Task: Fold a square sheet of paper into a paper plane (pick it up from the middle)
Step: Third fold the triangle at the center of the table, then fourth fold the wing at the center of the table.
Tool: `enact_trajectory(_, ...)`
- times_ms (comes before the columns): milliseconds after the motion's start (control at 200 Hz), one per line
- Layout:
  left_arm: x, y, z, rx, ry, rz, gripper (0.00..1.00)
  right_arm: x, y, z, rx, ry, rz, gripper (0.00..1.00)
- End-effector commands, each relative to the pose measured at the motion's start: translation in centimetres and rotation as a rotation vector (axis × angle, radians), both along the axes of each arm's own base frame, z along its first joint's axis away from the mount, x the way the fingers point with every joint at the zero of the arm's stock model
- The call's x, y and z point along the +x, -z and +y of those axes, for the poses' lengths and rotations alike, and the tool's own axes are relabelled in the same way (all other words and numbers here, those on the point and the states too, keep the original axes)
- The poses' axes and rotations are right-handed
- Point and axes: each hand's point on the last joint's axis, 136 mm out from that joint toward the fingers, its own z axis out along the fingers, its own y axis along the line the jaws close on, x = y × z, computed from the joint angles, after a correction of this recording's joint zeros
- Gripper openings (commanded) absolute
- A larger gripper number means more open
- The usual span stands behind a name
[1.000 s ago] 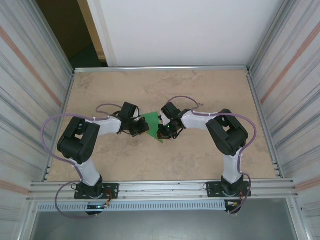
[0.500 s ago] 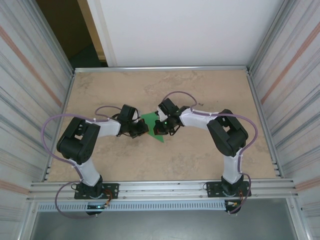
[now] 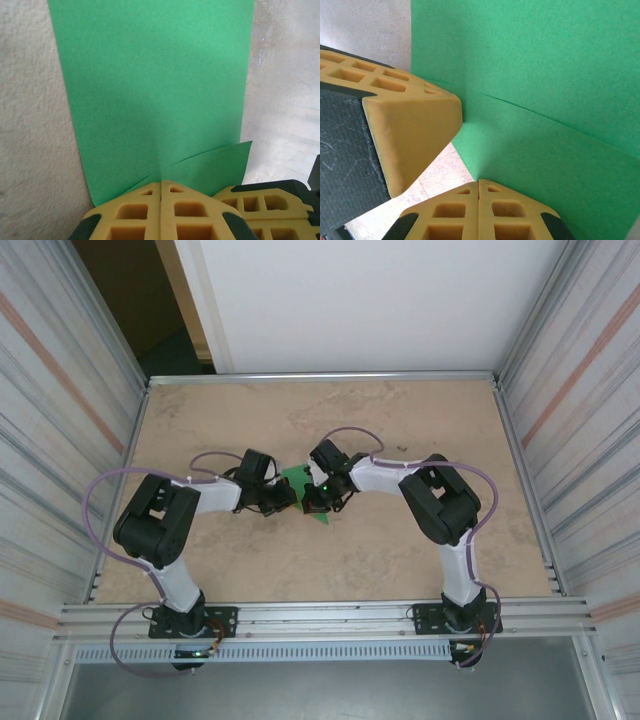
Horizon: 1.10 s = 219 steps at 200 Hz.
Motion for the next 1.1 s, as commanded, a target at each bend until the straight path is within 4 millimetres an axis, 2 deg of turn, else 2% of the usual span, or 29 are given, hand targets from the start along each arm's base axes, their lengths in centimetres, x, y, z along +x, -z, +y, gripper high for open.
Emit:
enact_trajectory(0, -3.0, 5.8, 4.9, 0.218, -0.077, 0.16, 0.0, -2.0, 1.6, -3.1, -0.056, -0.001, 0.067, 0.01)
enact_trajectory(231, -3.3, 6.9, 5.8, 0.238, -0.082, 0.183, 0.0, -4.2, 1.1, -6.1, 0.053, 0.025, 0.106, 0.02)
enact_trajectory(321, -2.9, 6.6, 5.5, 0.22, -0.075, 0.168, 0.0, -5.3, 1.1, -7.2, 0.062, 0.032, 0.116, 0.02)
enact_trajectory(401, -2.2, 5.7, 4.7, 0.186, -0.061, 0.142, 0.0, -5.7, 0.3, -7.7, 0.066, 0.035, 0.089, 0.02)
enact_trajectory(511, 0.1, 2.2, 2.5, 0.077, -0.04, 0.065, 0.02, -4.2, -2.4, -7.5, 0.089, 0.057, -0.009, 0.04)
enact_trajectory(646, 3.3, -4.8, -0.4, -0.122, -0.043, -0.045, 0.08, -1.2, -5.4, -6.4, 0.113, 0.115, -0.116, 0.1)
enact_trajectory(707, 4.0, -6.9, -0.7, -0.169, -0.062, -0.081, 0.1, 0.1, -6.1, -5.8, 0.126, 0.147, -0.141, 0.15)
enact_trajectory(767, 4.1, -7.8, -0.3, -0.191, -0.087, -0.093, 0.15, 1.0, -6.3, -4.9, 0.141, 0.162, -0.143, 0.16)
enact_trajectory(842, 3.9, -8.0, 0.9, -0.203, -0.126, -0.099, 0.21, 1.9, -6.2, -3.7, 0.153, 0.162, -0.135, 0.17)
enact_trajectory(957, 2.7, -6.5, 3.3, -0.204, -0.18, -0.072, 0.28, 2.9, -5.5, -2.0, 0.145, 0.153, -0.12, 0.17)
enact_trajectory(1092, 1.3, -5.1, 4.4, -0.237, -0.205, -0.027, 0.31, 3.8, -3.7, -1.5, 0.119, 0.175, -0.081, 0.17)
